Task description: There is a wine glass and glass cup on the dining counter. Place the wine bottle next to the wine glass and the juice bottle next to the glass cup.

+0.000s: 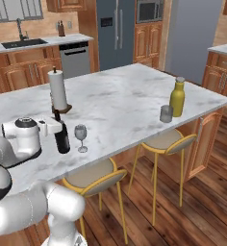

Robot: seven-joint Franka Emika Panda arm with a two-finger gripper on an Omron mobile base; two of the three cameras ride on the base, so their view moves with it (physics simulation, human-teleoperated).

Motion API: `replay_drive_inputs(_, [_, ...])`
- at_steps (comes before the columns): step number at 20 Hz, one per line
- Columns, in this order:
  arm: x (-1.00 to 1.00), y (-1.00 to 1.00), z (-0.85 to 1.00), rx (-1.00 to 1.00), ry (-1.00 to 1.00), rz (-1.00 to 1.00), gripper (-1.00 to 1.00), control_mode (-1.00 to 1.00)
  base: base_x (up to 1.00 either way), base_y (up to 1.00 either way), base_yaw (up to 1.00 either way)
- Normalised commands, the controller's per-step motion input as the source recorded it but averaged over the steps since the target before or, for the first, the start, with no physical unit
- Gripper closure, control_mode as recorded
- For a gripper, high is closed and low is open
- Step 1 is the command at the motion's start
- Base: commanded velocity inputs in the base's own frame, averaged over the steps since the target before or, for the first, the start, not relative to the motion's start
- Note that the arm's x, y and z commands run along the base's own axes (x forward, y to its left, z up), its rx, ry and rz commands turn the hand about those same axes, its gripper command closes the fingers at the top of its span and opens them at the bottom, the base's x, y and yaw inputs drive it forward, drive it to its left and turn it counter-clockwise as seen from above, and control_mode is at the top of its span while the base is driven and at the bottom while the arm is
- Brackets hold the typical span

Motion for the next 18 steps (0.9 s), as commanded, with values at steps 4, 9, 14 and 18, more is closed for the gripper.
replay_drive_inputs(4, [0.37,0.01,-0.27,0.00,0.04,0.00,1.00,-1.00,0.00,0.00,0.00])
replay_drive_inputs(9, [0.24,0.00,-0.30,0.02,0.00,0.00,1.00,-1.00,0.00,0.00,0.00])
replay_drive_inputs(14, [0.27,0.00,-0.26,0.00,0.00,0.00,1.00,-1.00,0.00,0.00,0.00])
replay_drive_inputs(18, [0.22,0.00,-0.19,0.00,0.00,0.00,1.00,-1.00,0.00,0.00,0.00])
